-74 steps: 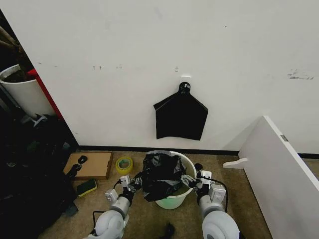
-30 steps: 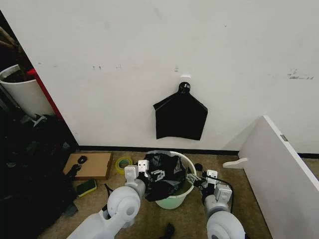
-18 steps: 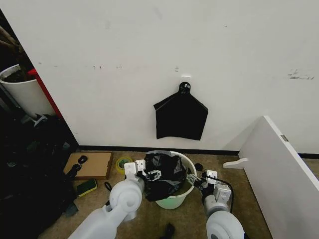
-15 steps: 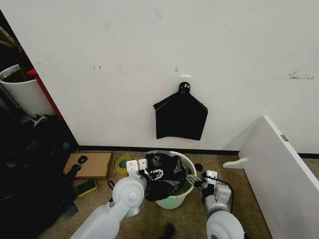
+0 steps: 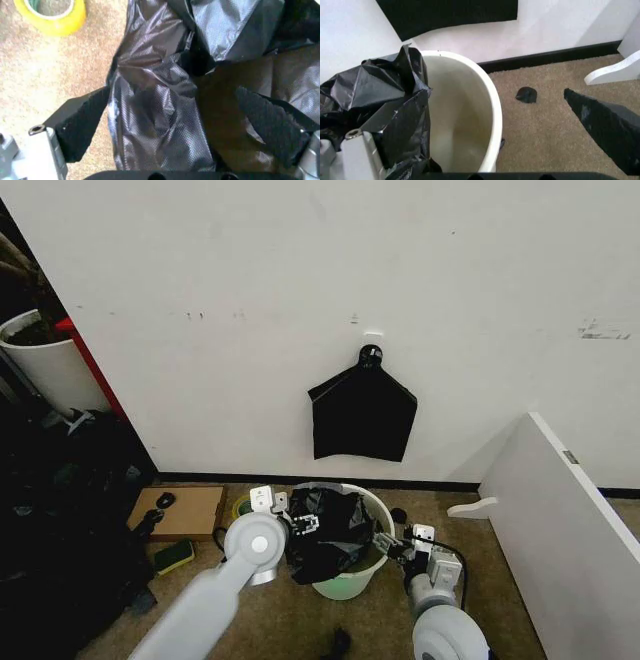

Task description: Place the garbage bag over the trash bin.

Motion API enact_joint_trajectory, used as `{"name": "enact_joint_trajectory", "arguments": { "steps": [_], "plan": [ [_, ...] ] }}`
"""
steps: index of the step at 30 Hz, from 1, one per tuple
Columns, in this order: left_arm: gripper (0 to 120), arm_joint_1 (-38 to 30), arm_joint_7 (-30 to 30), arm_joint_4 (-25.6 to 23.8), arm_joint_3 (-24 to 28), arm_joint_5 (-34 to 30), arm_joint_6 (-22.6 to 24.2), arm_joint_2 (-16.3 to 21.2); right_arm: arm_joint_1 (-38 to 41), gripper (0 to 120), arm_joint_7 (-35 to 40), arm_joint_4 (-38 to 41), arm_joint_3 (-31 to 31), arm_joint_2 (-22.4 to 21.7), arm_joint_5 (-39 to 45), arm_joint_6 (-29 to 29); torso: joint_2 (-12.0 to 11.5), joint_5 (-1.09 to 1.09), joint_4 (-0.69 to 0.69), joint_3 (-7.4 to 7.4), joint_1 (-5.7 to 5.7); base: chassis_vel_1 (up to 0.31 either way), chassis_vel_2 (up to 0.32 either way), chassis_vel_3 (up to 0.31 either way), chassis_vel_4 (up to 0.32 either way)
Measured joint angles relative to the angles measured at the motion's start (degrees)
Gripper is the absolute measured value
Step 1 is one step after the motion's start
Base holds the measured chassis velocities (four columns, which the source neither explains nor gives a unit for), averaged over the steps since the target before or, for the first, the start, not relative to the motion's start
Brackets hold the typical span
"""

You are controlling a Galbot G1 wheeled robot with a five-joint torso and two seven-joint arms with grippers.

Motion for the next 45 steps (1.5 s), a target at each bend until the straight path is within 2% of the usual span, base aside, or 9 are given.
{"name": "enact_joint_trajectory", "arguments": {
  "steps": [13,21,24,30,31,36,39,43,45],
  "plan": [
    [97,-2.0,-0.2,5.9,0.9,-1.7,0.7,-1.5,-0.3,100,0.3,0.6,0.3,0.0,0.2,-0.2,0.0,0.0,0.0,0.0,0.0,0.0,0.0,0.0,0.0],
    [90,-3.2,-0.5,9.5,0.8,-2.6,1.5,-2.6,-0.4,100,0.3,0.7,0.3,0.2,0.2,-0.1,0.0,0.0,0.01,0.0,0.0,0.0,0.0,0.0,0.0],
    [82,-3.6,-0.5,10.0,0.7,-2.7,1.7,-2.7,-0.4,100,0.3,0.6,0.3,0.2,0.2,-0.1,0.0,0.0,0.0,0.0,0.0,0.0,0.0,0.0,0.0],
    [54,-3.9,-0.3,10.6,0.6,-3.8,2.2,-2.7,-0.2,100,0.4,0.5,0.2,0.3,0.5,-0.1,0.0,0.0,0.01,0.0,0.0,0.0,0.0,0.0,0.0],
    [54,-3.9,-0.3,10.6,0.6,-3.8,2.2,-2.7,-0.2,100,0.4,0.5,0.2,0.3,0.5,-0.1,0.0,0.0,0.01,0.0,0.0,0.0,0.0,0.0,0.0],
    [34,-3.9,-0.2,12.1,0.6,-3.9,2.4,-3.2,-0.3,100,0.5,0.4,0.3,0.3,0.7,-0.1,0.0,0.0,0.01,0.0,0.0,0.0,0.0,0.0,0.0],
    [27,-3.9,-0.2,12.3,0.6,-3.9,2.4,-3.3,-0.3,100,0.5,0.4,0.3,0.3,0.7,0.0,0.0,0.0,0.01,0.0,0.0,0.0,0.0,0.0,0.0],
    [10,-3.9,-0.3,12.4,0.7,-3.8,2.4,-3.3,-0.3,100,0.5,0.3,0.4,0.2,0.7,0.0,0.0,0.0,0.01,0.0,0.0,0.0,0.0,0.0,0.0],
    [10,-3.9,-0.3,12.4,0.7,-3.8,2.4,-3.3,-0.3,100,0.6,0.3,0.4,0.2,0.7,0.0,0.0,0.0,0.01,0.0,0.0,0.0,0.0,0.0,0.0]
  ]
}}
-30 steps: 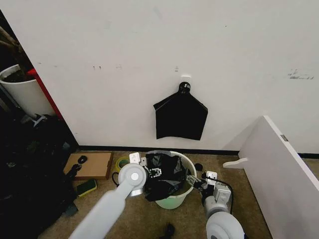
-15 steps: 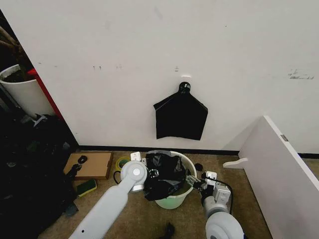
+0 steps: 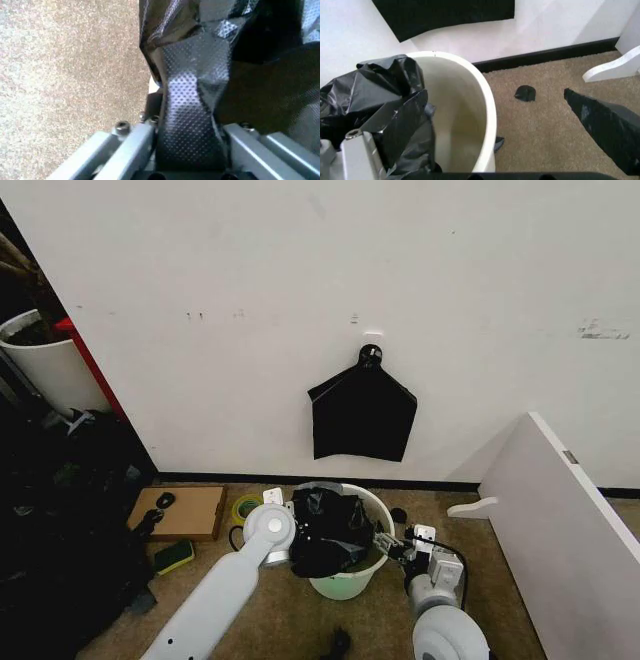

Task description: Place the garbage bag over the trash bin.

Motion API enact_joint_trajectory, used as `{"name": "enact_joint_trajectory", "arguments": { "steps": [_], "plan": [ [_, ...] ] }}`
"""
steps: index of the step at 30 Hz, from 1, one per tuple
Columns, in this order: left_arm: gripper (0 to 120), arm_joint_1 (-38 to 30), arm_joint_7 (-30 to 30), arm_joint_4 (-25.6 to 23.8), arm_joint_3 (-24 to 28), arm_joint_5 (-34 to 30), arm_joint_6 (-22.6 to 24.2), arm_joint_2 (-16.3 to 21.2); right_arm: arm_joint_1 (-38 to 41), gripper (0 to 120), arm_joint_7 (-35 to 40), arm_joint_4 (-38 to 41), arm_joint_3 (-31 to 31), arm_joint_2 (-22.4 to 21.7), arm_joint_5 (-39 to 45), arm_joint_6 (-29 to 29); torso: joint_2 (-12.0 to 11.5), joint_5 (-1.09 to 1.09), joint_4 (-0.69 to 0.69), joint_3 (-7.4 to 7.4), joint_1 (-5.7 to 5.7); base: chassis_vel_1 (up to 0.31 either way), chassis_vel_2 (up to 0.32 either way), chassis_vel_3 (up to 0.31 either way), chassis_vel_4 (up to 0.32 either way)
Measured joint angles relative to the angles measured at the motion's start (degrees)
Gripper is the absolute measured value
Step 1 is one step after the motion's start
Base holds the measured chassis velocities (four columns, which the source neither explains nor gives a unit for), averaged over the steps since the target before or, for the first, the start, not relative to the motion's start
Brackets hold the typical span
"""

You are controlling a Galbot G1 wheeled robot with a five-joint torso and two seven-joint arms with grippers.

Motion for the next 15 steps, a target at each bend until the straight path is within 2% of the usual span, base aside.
{"name": "enact_joint_trajectory", "arguments": {
  "steps": [2,9,12,15],
  "plan": [
    [0,0.0,-0.1,0.0,0.1,0.1,0.0,0.0,0.0,100,0.0,0.0,0.0,0.0,0.0,0.0,0.0,0.0,0.0,0.0,0.0,0.0,0.0,0.0,0.0],
    [0,0.2,-0.3,-0.8,0.1,0.4,0.1,0.6,0.0,100,0.0,0.0,-0.1,0.0,0.0,0.1,0.0,0.0,0.0,0.0,0.0,0.0,0.0,0.0,0.0],
    [0,1.0,0.0,-2.9,-0.1,1.4,-0.1,1.4,0.1,100,0.0,0.0,-0.1,0.0,-0.1,0.2,0.0,0.0,0.0,0.0,0.0,0.0,0.0,0.0,0.0],
    [0,2.1,3.1,-5.5,-0.5,4.5,-1.7,2.5,0.2,100,0.0,1.1,-0.1,0.0,-0.1,0.2,0.0,0.0,0.0,0.0,0.0,0.0,0.0,0.0,0.0]
  ]
}}
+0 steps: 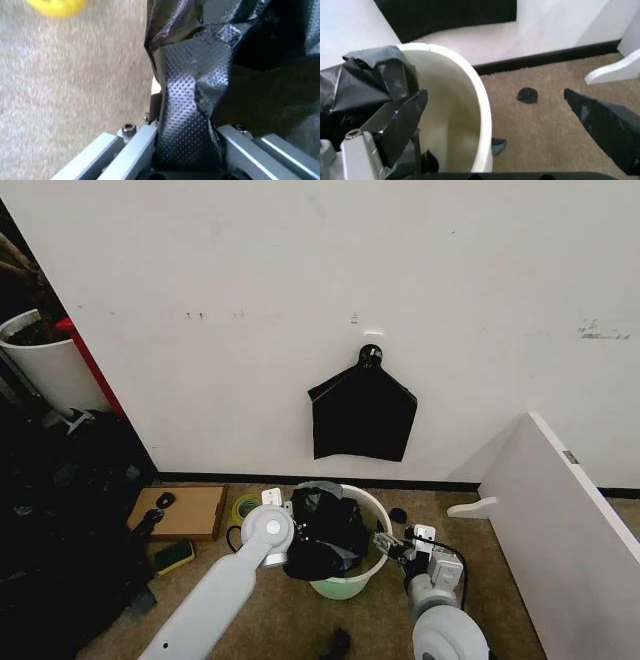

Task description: Place the garbage bag over the trash bin.

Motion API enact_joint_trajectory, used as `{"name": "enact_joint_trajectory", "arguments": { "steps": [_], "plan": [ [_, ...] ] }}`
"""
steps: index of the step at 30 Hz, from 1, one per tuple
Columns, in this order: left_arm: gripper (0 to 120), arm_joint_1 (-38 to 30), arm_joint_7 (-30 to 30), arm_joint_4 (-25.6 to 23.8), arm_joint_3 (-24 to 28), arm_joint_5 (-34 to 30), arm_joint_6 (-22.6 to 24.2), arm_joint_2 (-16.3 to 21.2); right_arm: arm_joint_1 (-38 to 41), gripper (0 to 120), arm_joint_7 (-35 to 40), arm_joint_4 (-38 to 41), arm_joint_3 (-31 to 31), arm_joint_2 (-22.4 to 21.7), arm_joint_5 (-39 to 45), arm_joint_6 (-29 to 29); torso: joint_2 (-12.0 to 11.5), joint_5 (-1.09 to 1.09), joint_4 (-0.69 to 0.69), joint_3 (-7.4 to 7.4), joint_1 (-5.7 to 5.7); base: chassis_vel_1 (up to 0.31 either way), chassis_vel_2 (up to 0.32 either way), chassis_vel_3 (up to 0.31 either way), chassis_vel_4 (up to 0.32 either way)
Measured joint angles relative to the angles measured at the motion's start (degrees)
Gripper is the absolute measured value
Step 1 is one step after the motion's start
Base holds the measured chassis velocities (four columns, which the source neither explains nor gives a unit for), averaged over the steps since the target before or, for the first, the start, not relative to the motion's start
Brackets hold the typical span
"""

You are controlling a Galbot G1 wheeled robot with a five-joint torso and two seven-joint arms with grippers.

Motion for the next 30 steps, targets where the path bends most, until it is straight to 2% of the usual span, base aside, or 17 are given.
{"name": "enact_joint_trajectory", "arguments": {
  "steps": [2,3,7,9,12,21,30],
  "plan": [
    [0,0.9,3.2,-1.5,-0.3,2.4,-1.6,0.9,-0.1,100,-0.2,1.3,0.2,-0.2,-0.2,0.0,0.0,0.0,0.0,0.0,0.0,0.0,0.0,0.0,0.0],
    [0,2.0,6.9,-3.0,-0.7,5.4,-3.2,2.0,-0.3,100,-0.4,2.7,0.4,-0.4,-0.4,0.1,0.0,-0.01,0.0,0.0,0.0,0.0,0.0,0.0,0.0],
    [0,4.1,11.6,-6.3,-1.5,9.3,-5.2,3.8,-1.2,100,-1.3,5.9,1.0,-1.1,-1.0,0.3,0.0,0.0,0.01,0.0,-0.01,0.0,0.0,0.0,0.0],
    [0,6.1,14.6,-8.4,-1.9,14.6,-6.7,5.0,-2.6,100,-3.2,9.2,1.7,-1.7,-3.0,1.2,0.0,-0.01,0.0,0.0,-0.01,0.0,0.0,0.0,0.0],
    [0,7.9,17.2,-10.1,-2.7,18.9,-8.2,5.6,-4.9,100,-5.9,13.3,2.5,-2.5,-4.6,1.9,0.0,0.0,0.01,0.0,-0.01,0.0,0.0,0.0,0.0],
    [0,11.9,21.2,-13.5,-5.3,21.1,-10.2,5.8,-11.3,100,-14.8,19.3,1.8,-3.8,-5.0,1.7,0.0,0.0,0.0,-0.01,-0.01,0.0,0.0,0.0,0.0],
    [0,16.3,26.6,-17.0,-6.3,26.6,-12.6,7.4,-7.1,100,-20.1,16.4,-0.2,-4.4,-6.1,-0.3,0.0,0.0,0.01,-0.01,0.0,0.0,0.0,0.0,0.0]
  ]
}}
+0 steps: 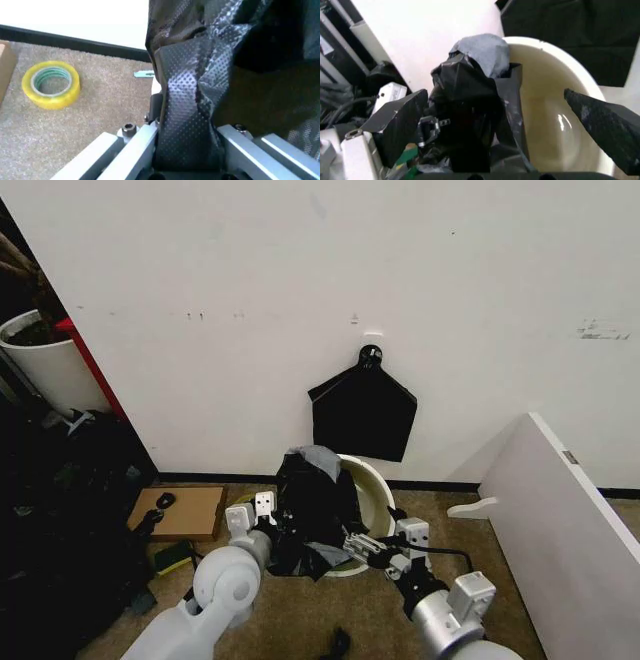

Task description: Place the garbage bag over the trash bin.

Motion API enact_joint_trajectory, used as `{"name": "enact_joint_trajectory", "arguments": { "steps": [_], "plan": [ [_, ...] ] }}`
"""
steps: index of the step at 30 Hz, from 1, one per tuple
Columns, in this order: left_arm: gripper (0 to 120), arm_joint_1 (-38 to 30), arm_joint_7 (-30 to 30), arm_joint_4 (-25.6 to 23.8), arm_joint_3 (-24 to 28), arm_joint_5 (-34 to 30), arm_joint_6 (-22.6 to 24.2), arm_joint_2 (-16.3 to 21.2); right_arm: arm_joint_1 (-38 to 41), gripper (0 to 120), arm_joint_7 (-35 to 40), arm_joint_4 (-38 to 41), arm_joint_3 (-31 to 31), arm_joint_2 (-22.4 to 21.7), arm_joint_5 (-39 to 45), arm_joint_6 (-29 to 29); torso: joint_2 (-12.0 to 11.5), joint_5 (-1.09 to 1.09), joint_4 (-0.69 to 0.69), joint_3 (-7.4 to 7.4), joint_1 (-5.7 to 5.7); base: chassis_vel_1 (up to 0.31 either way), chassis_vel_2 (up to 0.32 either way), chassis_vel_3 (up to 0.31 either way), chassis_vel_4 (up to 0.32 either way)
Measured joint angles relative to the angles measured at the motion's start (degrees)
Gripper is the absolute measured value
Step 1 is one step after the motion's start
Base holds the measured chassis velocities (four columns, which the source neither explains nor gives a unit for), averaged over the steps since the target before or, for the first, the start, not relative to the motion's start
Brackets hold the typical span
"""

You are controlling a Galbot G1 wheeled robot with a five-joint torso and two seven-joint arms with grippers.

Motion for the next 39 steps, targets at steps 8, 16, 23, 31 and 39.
{"name": "enact_joint_trajectory", "arguments": {
  "steps": [8,16,23,31,39],
  "plan": [
    [0,1.2,0.5,-1.1,0.0,0.7,0.0,0.2,1.8,92,-0.2,-2.0,-0.9,-0.2,1.9,-2.5,0.0,-0.01,-0.01,0.0,0.0,0.0,0.0,0.0,0.0],
    [0,2.3,0.9,-1.7,0.0,1.3,0.0,0.2,3.2,64,0.5,-3.6,-1.1,0.1,3.1,-3.2,0.0,-0.01,-0.01,0.0,0.0,0.0,0.0,0.0,0.0],
    [0,2.9,1.3,-2.1,-0.1,1.8,0.0,0.6,3.4,41,1.7,-4.2,-1.2,0.3,3.0,-3.1,0.0,-0.01,-0.01,0.01,0.0,0.0,0.0,0.0,0.0],
    [0,3.9,2.0,-2.4,-0.2,2.8,-0.3,1.4,3.5,6,2.1,-4.4,-1.3,0.3,1.3,-2.1,0.0,0.0,-0.01,0.01,0.0,0.0,0.0,0.0,0.0],
    [0,4.2,2.6,-2.4,-0.5,3.1,-0.5,2.0,3.3,0,2.0,-4.4,-1.2,0.3,0.1,-1.2,0.0,-0.01,-0.01,0.01,0.0,0.0,0.0,0.0,0.0]
  ]
}}
